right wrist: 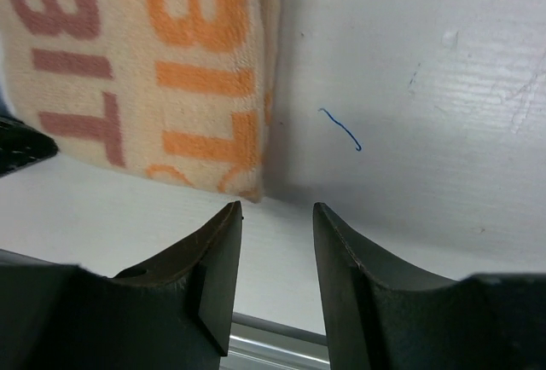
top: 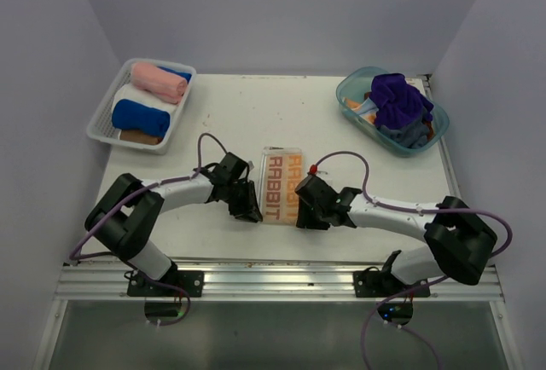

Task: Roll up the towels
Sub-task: Roll the towel

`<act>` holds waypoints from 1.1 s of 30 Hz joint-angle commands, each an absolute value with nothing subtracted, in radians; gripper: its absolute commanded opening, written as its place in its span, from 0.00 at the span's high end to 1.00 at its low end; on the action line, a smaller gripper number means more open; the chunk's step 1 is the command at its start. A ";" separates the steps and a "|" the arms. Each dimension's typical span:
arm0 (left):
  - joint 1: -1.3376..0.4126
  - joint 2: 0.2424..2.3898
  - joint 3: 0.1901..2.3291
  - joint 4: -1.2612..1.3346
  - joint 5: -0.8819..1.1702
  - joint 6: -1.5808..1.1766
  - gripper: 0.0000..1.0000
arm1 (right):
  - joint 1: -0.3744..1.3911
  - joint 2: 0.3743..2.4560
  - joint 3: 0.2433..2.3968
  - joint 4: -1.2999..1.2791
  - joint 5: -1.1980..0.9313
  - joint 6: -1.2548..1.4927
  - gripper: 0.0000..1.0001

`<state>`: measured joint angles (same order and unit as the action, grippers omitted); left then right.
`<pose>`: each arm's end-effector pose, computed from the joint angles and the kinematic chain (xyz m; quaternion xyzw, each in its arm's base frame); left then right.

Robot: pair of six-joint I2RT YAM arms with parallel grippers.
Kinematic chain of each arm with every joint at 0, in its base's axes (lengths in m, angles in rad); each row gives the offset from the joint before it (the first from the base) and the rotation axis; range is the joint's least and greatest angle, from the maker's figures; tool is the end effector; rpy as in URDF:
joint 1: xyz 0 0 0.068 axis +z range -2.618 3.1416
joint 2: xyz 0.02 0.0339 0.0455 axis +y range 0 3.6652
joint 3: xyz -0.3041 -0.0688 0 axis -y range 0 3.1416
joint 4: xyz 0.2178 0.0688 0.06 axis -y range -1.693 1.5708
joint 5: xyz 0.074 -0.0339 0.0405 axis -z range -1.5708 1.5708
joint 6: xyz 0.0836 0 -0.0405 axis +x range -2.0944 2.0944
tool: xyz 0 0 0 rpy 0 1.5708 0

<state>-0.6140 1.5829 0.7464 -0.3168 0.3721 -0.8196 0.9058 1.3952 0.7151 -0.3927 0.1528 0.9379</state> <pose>0.2079 -0.1837 0.1573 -0.0605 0.9603 -0.2702 0.0347 0.1635 0.1879 0.1850 0.0343 0.9659 0.1511 0.2074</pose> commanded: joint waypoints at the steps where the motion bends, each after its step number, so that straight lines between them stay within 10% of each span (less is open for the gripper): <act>1: -0.617 1.594 0.736 -0.278 0.383 -0.830 0.76 | 0.922 1.391 0.692 -0.334 0.127 0.988 0.57; 12: -0.615 1.580 0.741 -0.285 0.391 -0.839 0.91 | 0.930 1.453 0.698 -0.276 0.164 0.985 0.69; 20: -0.615 1.562 0.759 -0.301 0.422 -0.845 1.00 | 0.928 1.408 0.707 -0.304 0.189 0.982 0.99; 33: -0.589 1.529 0.902 -0.431 0.446 -0.850 1.00 | 0.920 1.357 0.837 -0.451 0.248 0.924 1.00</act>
